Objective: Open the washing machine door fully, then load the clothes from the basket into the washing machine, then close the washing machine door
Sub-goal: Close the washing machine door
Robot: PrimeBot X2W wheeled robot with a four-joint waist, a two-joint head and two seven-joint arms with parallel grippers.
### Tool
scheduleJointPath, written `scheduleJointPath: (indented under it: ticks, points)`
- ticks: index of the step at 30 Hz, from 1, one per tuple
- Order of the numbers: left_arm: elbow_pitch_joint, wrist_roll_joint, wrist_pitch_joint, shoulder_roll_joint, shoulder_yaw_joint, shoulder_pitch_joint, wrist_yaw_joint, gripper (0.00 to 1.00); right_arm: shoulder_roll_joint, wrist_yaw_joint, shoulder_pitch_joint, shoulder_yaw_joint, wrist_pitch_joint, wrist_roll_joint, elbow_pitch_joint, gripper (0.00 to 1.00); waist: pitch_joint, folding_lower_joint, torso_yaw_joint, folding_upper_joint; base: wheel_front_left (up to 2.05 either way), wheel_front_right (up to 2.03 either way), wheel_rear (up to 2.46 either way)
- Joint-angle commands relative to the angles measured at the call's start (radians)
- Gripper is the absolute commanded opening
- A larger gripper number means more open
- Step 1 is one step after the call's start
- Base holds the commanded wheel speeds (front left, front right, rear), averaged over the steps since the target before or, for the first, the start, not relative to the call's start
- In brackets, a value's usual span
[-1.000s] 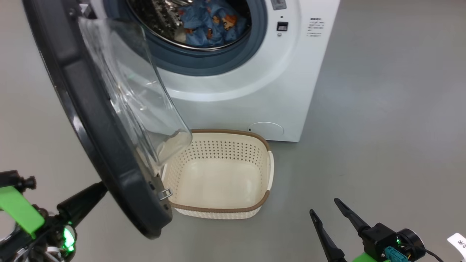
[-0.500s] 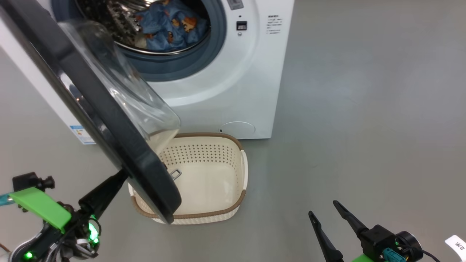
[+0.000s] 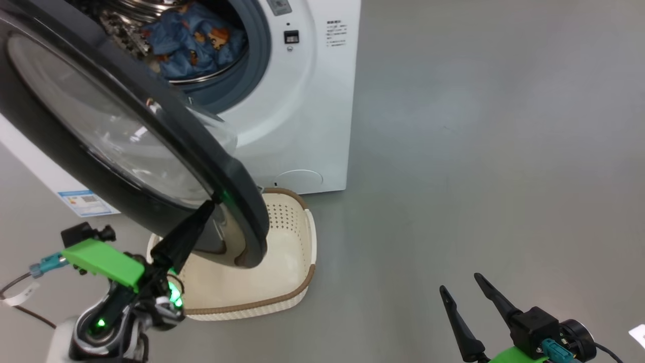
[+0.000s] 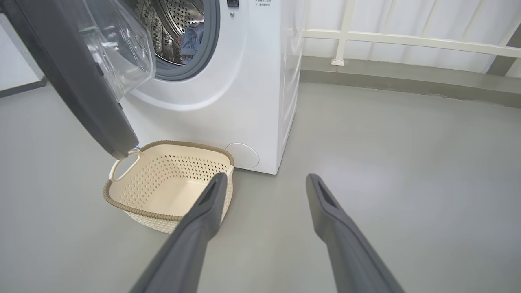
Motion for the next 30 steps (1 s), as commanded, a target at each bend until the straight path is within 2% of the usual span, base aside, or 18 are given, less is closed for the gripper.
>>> scheduleJointPath:
  ticks: [1, 9, 18, 22, 30]
  points:
    - [-0.008, -0.022, -0.029, 0.011, 0.005, -0.056, -0.013, 0.0, 0.003, 0.002, -0.023, 0.013, -0.015, 0.001, -0.015, 1.0, 0.003, -0.0001, -0.017, 0.0, 0.0, 0.0, 0.0]
    - [0.092, -0.093, -0.167, 0.011, -0.098, -0.142, -0.024, 0.0, 0.015, 0.002, -0.02, -0.009, -0.027, 0.0, 0.001, 1.0, 0.008, -0.0001, -0.048, 0.0, 0.0, 0.0, 0.0]
    - [0.133, -0.108, -0.211, 0.011, -0.137, -0.173, -0.027, 0.0, 0.025, 0.002, -0.023, -0.026, -0.035, -0.006, 0.016, 1.0, -0.002, -0.0001, -0.053, 0.0, 0.0, 0.0, 0.0]
    - [0.096, -0.092, -0.21, 0.013, -0.136, -0.128, -0.027, 0.0, 0.031, 0.002, -0.021, -0.031, -0.042, 0.028, 0.012, 1.0, -0.027, -0.0001, -0.039, 0.0, 0.0, 0.0, 0.0]
    - [-0.089, -0.044, -0.214, 0.043, -0.112, 0.06, -0.027, 0.0, 0.036, 0.002, -0.002, -0.035, -0.049, 0.035, -0.034, 1.0, -0.097, -0.0001, 0.018, 0.0, 0.0, 0.0, 0.0]
